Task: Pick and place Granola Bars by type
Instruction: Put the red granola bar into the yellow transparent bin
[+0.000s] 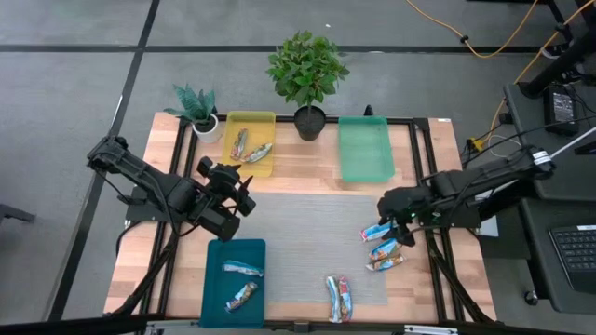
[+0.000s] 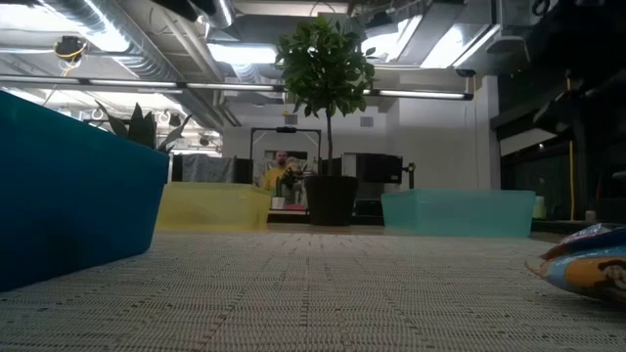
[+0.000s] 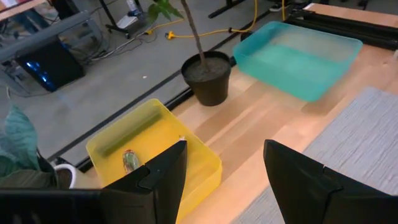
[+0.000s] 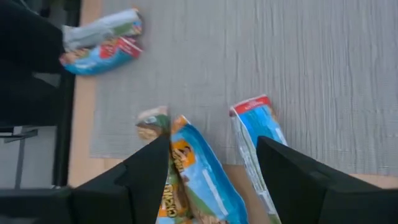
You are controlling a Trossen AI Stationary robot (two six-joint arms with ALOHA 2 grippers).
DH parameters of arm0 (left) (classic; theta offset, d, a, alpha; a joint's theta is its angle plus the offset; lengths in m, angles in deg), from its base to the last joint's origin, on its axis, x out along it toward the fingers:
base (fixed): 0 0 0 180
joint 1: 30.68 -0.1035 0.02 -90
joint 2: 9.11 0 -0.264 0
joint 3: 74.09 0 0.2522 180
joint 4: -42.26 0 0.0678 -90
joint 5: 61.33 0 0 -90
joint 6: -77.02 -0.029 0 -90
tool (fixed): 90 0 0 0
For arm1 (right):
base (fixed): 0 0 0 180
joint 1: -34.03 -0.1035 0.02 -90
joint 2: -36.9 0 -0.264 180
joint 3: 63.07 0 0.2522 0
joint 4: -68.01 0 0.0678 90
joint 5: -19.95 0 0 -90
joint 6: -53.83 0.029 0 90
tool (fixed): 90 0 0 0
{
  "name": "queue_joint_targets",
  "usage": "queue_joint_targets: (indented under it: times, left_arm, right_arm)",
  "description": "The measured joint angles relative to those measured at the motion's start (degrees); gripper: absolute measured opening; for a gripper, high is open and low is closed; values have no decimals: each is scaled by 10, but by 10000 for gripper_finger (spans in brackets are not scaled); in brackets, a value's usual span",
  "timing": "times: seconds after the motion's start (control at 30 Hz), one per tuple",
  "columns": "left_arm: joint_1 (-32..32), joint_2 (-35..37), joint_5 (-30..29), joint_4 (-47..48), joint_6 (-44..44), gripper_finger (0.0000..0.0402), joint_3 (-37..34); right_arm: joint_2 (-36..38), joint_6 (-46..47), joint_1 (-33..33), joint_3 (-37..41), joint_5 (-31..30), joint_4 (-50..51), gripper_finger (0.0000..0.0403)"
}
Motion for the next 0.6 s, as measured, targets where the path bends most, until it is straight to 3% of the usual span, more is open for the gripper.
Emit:
queue_joint_targets:
  times: [0.17, 0.43, 0.6]
  left_arm:
    - [-3, 2, 23, -1, 2, 203, 0]
    - [-2, 7, 27, -1, 30, 197, 0]
    - [-2, 7, 36, -2, 31, 196, 0]
  right_arm:
    - [-14, 3, 0, 5, -6, 2, 254]
    - [-54, -13, 0, 5, -50, 0, 345]
    - [-103, -28, 0, 5, -63, -5, 366]
